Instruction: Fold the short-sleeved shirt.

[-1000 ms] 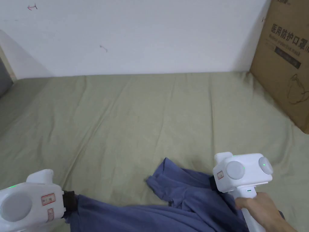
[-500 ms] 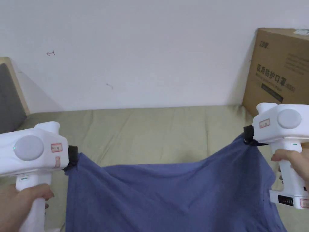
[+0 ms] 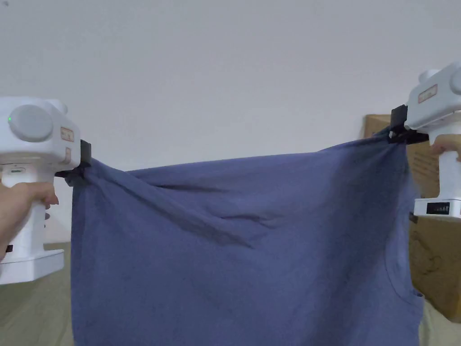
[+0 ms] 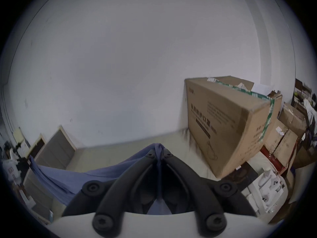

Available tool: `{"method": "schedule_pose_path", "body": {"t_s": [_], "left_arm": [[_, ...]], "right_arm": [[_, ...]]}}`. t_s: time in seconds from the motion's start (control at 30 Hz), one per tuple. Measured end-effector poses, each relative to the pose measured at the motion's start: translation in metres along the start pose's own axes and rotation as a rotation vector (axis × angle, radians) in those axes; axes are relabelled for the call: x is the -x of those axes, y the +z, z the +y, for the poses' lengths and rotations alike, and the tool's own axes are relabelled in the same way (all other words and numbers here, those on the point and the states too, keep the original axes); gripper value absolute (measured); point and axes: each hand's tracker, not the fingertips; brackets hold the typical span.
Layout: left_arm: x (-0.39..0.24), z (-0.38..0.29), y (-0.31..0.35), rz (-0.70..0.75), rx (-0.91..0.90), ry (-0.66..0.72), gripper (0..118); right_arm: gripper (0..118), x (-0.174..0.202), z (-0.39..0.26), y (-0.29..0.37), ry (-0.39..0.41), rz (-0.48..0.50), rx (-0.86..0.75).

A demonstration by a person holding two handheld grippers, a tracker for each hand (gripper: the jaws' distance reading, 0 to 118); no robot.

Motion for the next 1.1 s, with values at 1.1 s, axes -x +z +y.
{"method": "schedule_pose_path", "body": {"t_s": [1.1], "left_arm": [[-0.019,-0.296,-0.255,0.106,0.493,-0.045,3]], "right_arm": [[2,-0.056,-0.309,-0.225,0.033,-0.123,0.581]]}}
